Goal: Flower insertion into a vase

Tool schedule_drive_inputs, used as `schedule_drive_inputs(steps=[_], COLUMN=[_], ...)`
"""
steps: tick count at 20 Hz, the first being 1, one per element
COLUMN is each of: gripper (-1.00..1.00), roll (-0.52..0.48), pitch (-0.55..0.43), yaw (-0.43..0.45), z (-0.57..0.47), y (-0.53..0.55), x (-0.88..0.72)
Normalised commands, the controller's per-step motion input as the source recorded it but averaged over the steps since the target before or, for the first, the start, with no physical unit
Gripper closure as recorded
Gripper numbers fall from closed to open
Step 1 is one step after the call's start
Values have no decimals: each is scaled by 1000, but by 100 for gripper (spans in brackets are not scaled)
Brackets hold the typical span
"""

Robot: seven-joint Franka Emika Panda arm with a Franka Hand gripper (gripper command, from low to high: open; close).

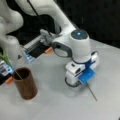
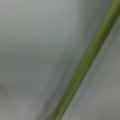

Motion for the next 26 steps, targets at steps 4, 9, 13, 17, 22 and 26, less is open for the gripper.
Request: schedule_drive_inputs(steps=[4, 9, 13, 17, 22, 26], gripper=[100, 100, 100, 100, 100, 100], roll=[-280, -275, -276, -259, -220, -212], pitch=[-115, -140, -138, -128, -104, -94], yaw=[67, 57, 21, 25, 36, 32], z=[-198, -235, -299, -330, -319, -308], y=[133, 78, 62, 100, 203, 234], x=[-172, -176, -166, -162, -145, -122])
